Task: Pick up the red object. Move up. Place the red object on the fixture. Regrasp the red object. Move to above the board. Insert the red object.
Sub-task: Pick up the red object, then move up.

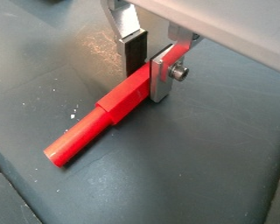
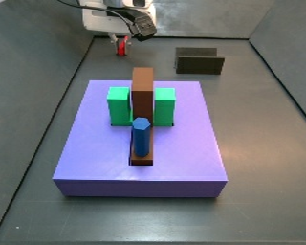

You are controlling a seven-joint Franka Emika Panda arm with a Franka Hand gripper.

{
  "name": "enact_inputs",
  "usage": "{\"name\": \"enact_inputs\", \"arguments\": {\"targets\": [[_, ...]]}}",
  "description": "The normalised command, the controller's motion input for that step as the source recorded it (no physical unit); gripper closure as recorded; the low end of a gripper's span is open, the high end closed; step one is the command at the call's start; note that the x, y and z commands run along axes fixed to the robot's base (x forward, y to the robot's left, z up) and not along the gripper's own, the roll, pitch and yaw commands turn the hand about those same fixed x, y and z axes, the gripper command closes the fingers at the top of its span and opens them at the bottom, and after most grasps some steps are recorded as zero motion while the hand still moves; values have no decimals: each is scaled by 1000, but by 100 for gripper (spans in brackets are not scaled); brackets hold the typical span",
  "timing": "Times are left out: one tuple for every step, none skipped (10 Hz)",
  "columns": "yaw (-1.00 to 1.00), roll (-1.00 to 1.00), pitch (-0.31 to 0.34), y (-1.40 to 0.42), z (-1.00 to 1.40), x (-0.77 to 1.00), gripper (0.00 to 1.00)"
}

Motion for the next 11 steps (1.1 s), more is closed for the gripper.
{"name": "enact_inputs", "arguments": {"targets": [[0,0,0,0,0,0,100],[0,0,0,0,0,0,100],[0,0,0,0,0,0,100],[0,0,0,0,0,0,100],[0,0,0,0,0,0,100],[0,0,0,0,0,0,100],[0,0,0,0,0,0,100],[0,0,0,0,0,0,100],[0,0,0,0,0,0,100],[0,0,0,0,0,0,100],[0,0,0,0,833,0,100]]}}
